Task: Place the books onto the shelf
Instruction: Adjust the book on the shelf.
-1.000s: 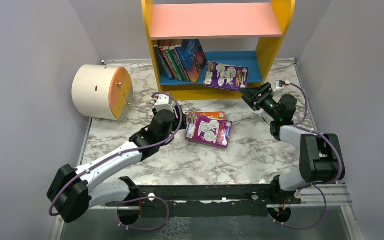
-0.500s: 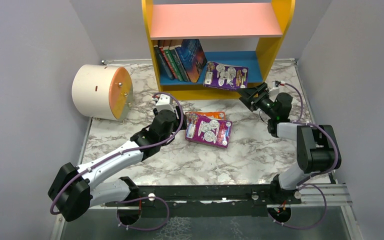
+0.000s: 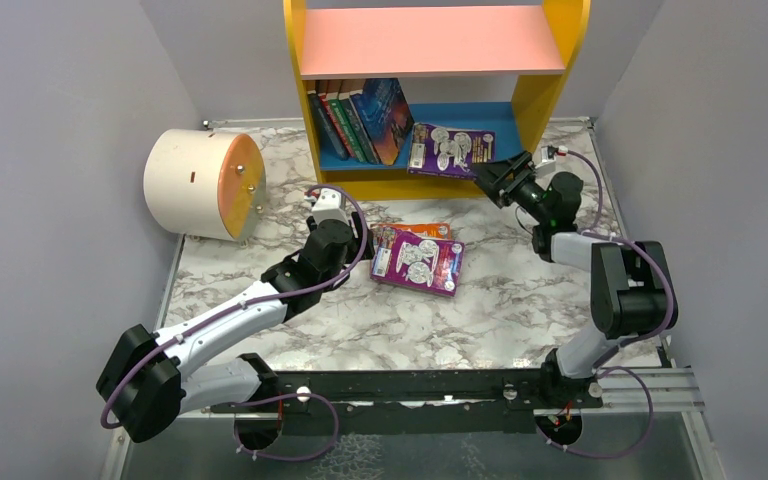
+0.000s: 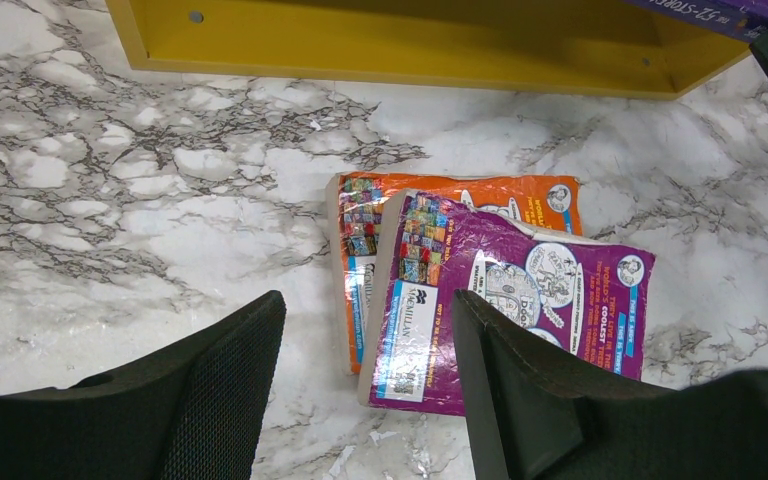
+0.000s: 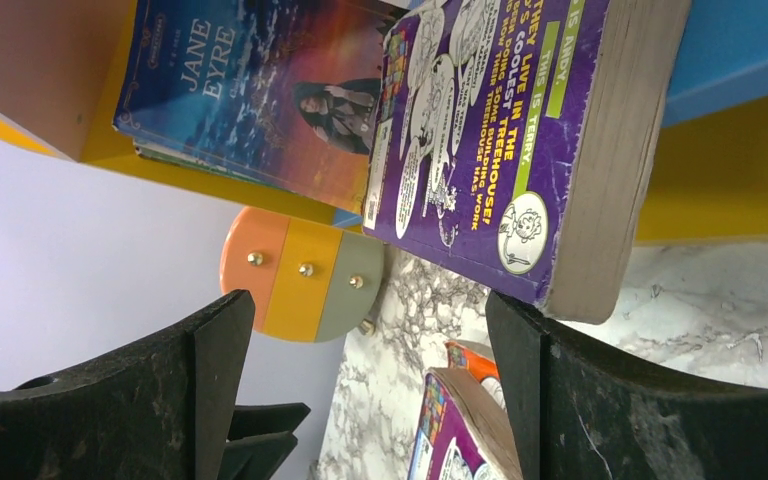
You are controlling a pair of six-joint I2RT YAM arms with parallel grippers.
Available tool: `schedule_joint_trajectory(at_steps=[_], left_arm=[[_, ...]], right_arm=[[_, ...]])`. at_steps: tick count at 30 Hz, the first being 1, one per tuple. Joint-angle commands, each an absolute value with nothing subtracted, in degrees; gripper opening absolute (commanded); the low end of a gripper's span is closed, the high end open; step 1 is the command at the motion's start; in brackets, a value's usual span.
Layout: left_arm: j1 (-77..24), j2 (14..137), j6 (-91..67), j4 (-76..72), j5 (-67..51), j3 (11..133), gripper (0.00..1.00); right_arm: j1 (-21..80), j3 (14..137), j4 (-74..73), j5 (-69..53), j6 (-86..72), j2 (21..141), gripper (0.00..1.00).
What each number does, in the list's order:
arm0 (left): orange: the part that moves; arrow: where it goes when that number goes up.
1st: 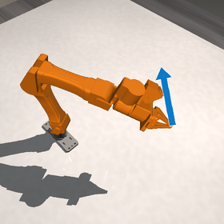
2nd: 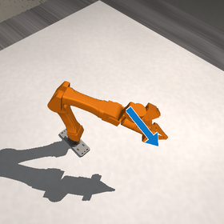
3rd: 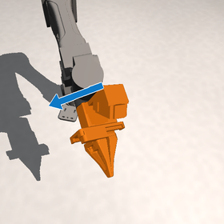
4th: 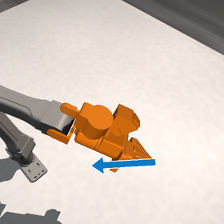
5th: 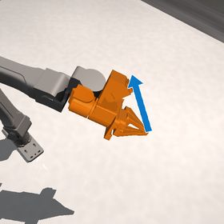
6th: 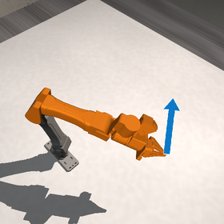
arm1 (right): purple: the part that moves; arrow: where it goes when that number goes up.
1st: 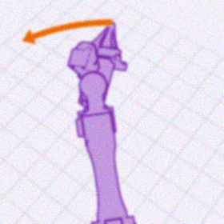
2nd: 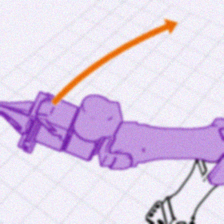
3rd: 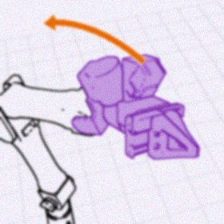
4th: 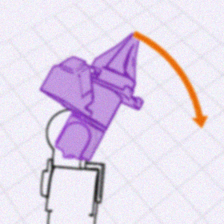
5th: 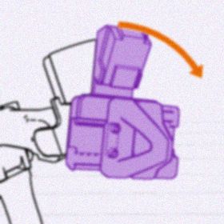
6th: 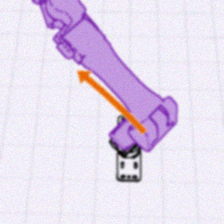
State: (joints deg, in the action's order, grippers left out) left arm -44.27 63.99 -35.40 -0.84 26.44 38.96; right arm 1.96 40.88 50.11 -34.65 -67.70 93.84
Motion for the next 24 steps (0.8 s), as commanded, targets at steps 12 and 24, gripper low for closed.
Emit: schedule_joint_trajectory(at_steps=[12,24], left_arm=[[-44.12,64.11,-34.76,-1.32,27.35,40.61,0.57],[-43.92,62.48,-34.57,-0.51,27.88,40.11,0.58]], right_arm=[[3.78,47.59,51.08,-32.84,-67.83,99.33,0.84],[7.13,51.33,50.29,-30.17,-67.72,102.25,0.84]])
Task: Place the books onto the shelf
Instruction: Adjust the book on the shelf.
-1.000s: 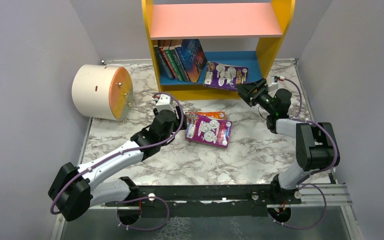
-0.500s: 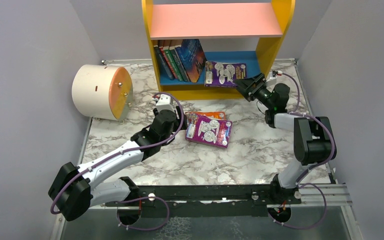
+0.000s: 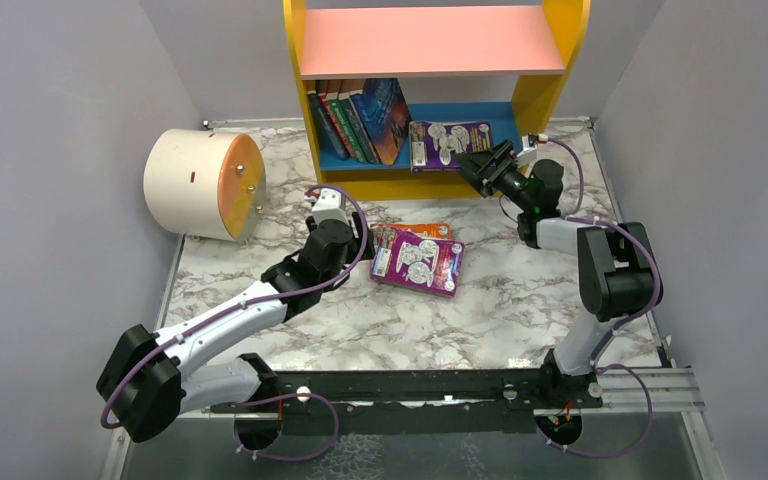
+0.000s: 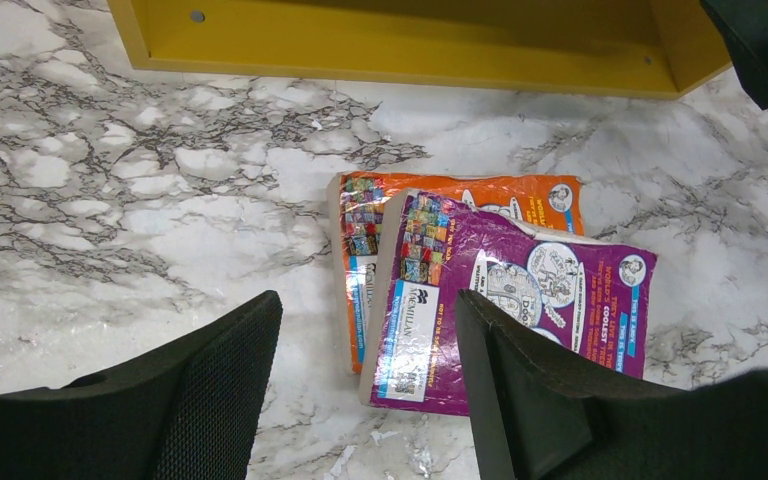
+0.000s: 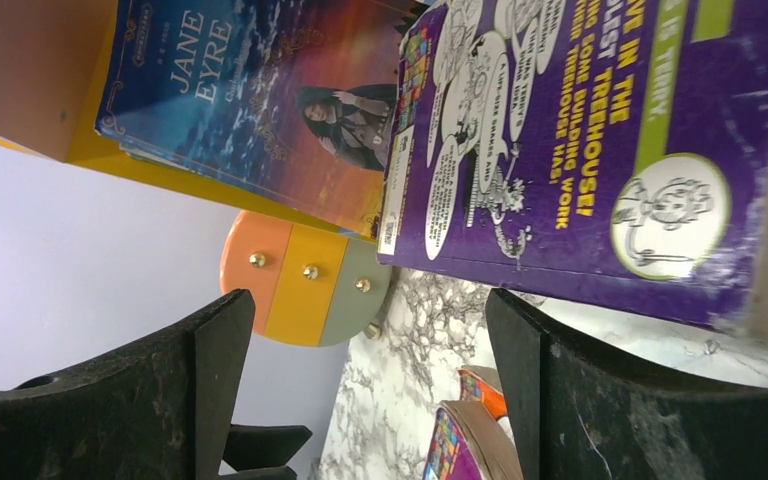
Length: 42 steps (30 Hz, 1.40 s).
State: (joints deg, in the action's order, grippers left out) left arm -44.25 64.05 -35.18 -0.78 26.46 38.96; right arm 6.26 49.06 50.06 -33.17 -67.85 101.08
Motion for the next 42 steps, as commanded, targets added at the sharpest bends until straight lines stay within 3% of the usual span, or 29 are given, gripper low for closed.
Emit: schedule_joint_trajectory(at_steps=[1,42], left_arm=[[-43.87,62.3,-34.47,-0.4,27.89,40.02,0.58],[-42.89,56.67,-34.67,0.56,27.31,36.8,0.59]], right_arm=[[7.3,51.71,50.21,-29.96,-67.68,102.48,0.84],[17.93,56.04,48.48,-19.07,-67.38,105.64,0.84]])
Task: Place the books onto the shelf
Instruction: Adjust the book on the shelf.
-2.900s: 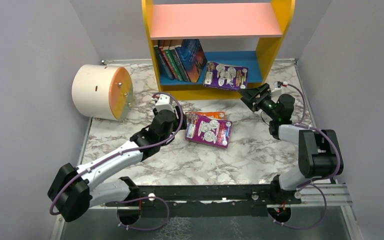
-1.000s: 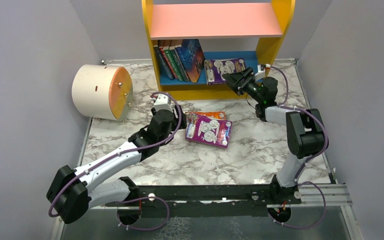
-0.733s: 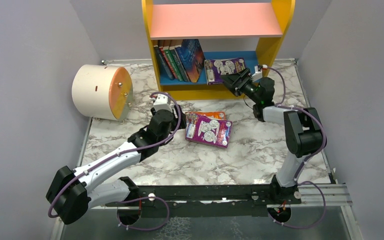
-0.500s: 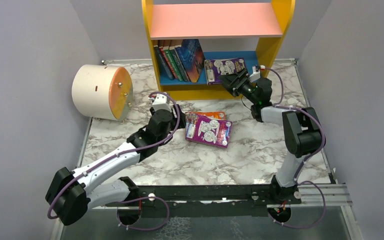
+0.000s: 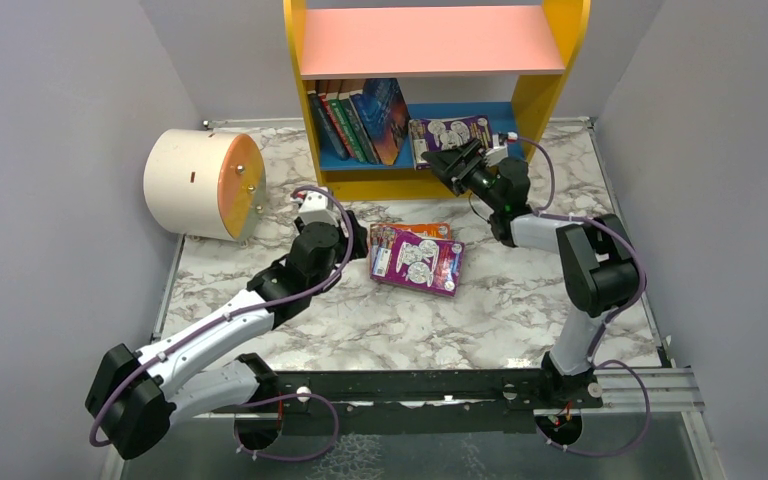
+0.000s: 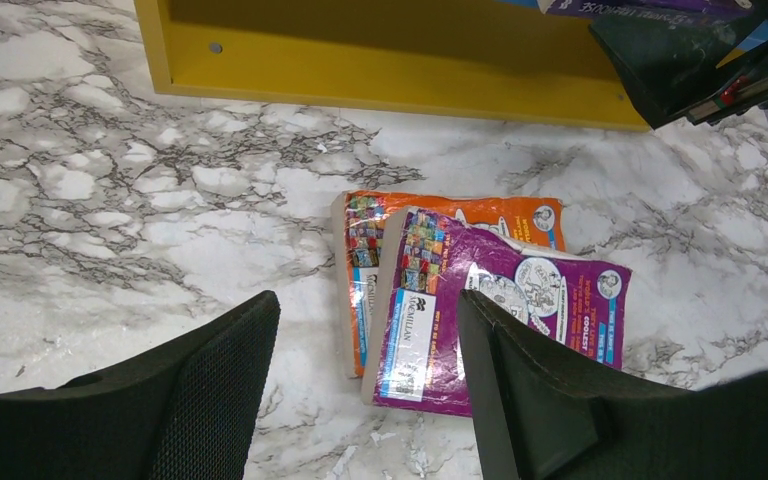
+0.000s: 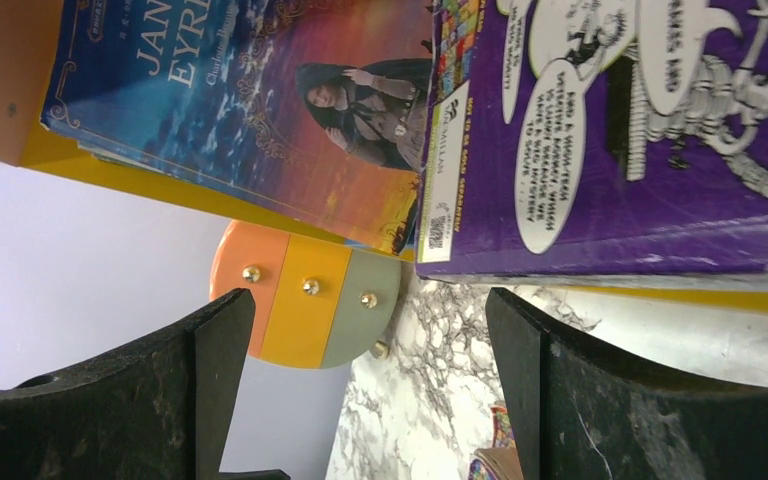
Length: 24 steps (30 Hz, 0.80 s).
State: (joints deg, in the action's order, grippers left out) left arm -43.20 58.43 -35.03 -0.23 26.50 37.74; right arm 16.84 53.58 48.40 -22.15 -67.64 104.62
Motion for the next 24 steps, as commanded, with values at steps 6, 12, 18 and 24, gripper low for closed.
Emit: schedule_joint_trajectory(at_steps=[6,12,18,24], left_arm=[[-42.8,55.53,-34.91,0.71,27.12,36.16,0.59],[-42.63,53.76,-35.07,1.4,27.34,35.41,0.61],[-42.54,52.1,-35.07,2.32,27.66,34.91,0.61],[-42.36,50.83,-35.16,2.97,27.82,34.59,0.62]], right_arm=[[19.77,58.05,47.2,-17.91,-66.93,106.5,0.84],[21.42,59.85,46.16,-16.67,-66.48,107.44,0.84],[22.62,61.17,44.89,-15.54,-66.01,108.09,0.84],[23.18,62.5,43.67,-14.76,-65.54,108.69,0.84]])
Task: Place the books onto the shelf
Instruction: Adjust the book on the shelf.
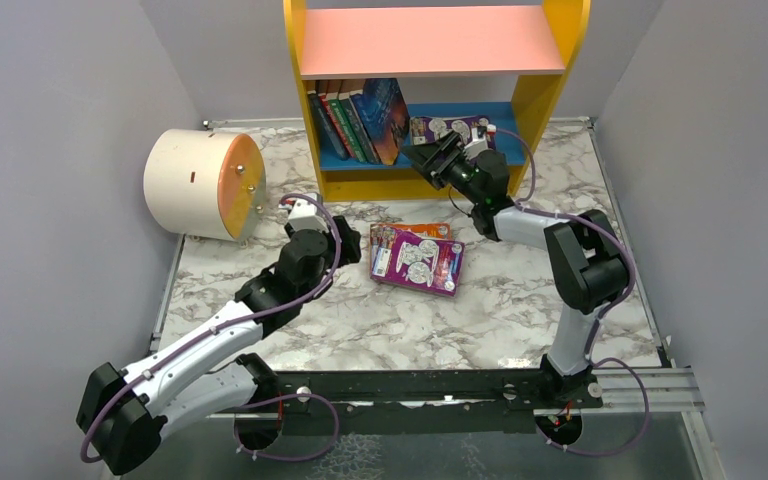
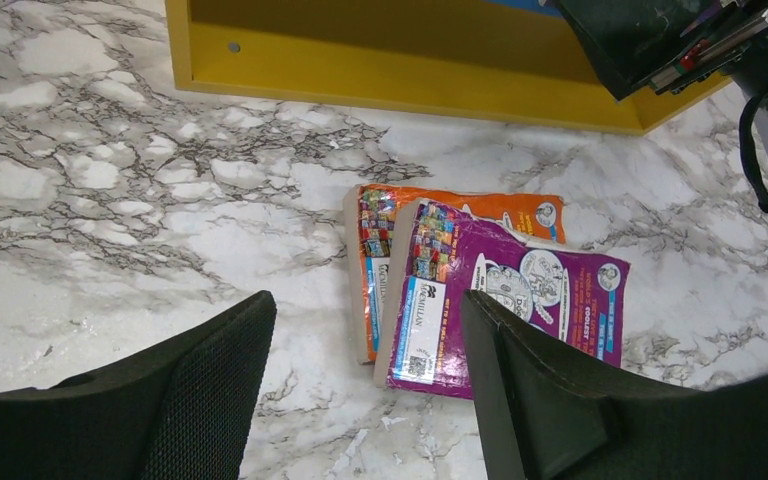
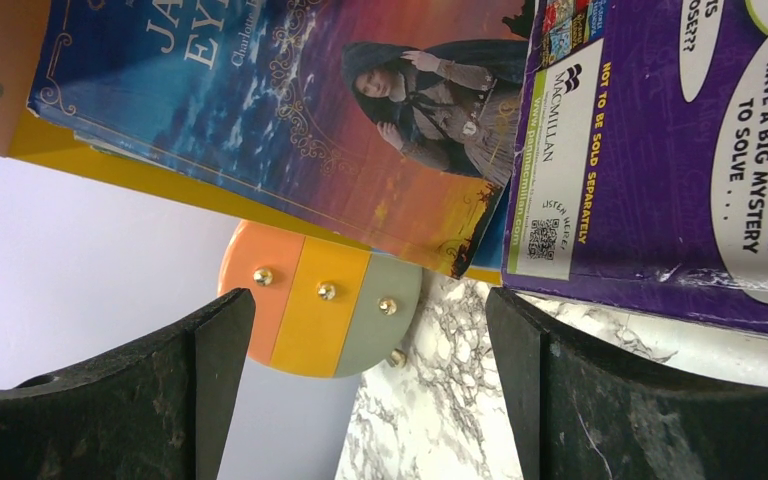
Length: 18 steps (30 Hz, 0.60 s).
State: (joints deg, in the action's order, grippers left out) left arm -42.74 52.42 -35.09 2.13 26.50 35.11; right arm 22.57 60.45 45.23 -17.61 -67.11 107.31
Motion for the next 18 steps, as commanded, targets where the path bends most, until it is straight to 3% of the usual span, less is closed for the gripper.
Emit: schedule_joint_trajectory(at_steps=[1,10,18], left_arm=[[-42.36,50.61,-35.16,2.94,27.79,34.55,0.62],[-42.35,50.26,-35.15,3.94,27.95,34.9,0.63],[-42.27,51.48,-35.59,4.25,26.22,36.42,0.83]], right_arm=[[23.19,62.88,43.44,-14.62,-65.3,108.78,0.84],[23.99,63.87,42.97,-14.7,-64.29,108.41,0.84],[24.08,53.09,33.89,-13.91,-55.31,89.09,0.84]])
